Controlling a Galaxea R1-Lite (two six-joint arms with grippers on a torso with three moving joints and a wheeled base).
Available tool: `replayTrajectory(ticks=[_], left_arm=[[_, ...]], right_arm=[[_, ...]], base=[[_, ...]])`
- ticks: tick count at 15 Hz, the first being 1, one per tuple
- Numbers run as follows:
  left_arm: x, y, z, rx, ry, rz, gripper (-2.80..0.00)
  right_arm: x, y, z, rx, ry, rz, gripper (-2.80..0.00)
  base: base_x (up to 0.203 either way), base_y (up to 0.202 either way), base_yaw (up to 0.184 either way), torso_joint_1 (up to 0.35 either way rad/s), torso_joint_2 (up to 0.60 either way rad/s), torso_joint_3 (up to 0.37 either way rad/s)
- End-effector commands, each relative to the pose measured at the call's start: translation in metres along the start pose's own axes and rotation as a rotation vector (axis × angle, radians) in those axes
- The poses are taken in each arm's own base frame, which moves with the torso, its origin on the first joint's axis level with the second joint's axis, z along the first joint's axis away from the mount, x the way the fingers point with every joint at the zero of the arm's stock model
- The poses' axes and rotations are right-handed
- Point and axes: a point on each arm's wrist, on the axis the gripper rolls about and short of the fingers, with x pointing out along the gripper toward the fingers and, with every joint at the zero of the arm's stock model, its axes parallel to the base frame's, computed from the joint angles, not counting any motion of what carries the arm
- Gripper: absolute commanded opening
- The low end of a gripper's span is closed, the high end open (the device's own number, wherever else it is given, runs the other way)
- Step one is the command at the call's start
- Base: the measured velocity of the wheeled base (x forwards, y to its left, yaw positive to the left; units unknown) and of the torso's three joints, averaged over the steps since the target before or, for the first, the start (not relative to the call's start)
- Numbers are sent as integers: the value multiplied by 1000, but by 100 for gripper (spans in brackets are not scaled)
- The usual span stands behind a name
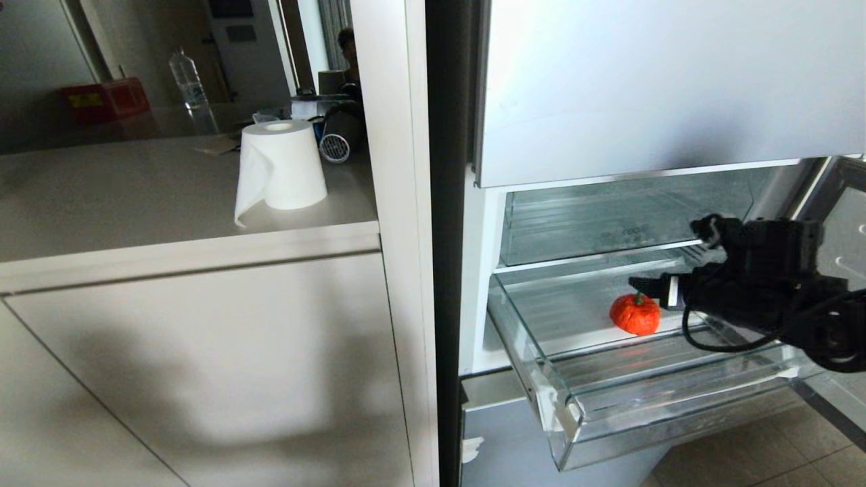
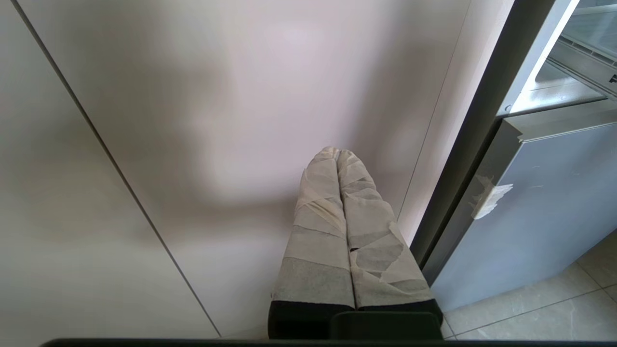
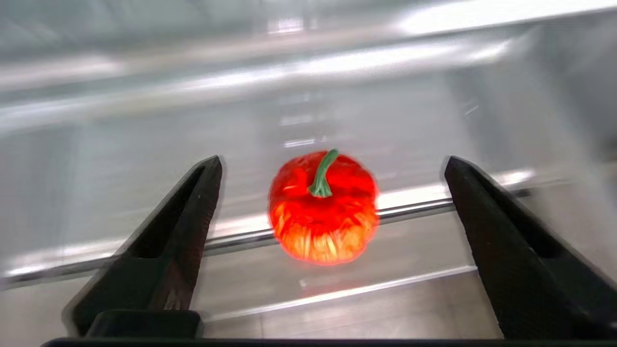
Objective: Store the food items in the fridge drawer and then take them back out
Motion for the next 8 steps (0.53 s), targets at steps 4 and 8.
replayTrajectory(ticks=[4,8], left_arm=[[0,0,0,-1,0,0,-280],[0,0,0,-1,0,0,-280]], right_arm=[[-141,2,26,-10,-260,-3,-280],[-253,2,-5,-15,-459,-30,-280]], base=[[0,0,0,0,0,0],[0,0,0,0,0,0]])
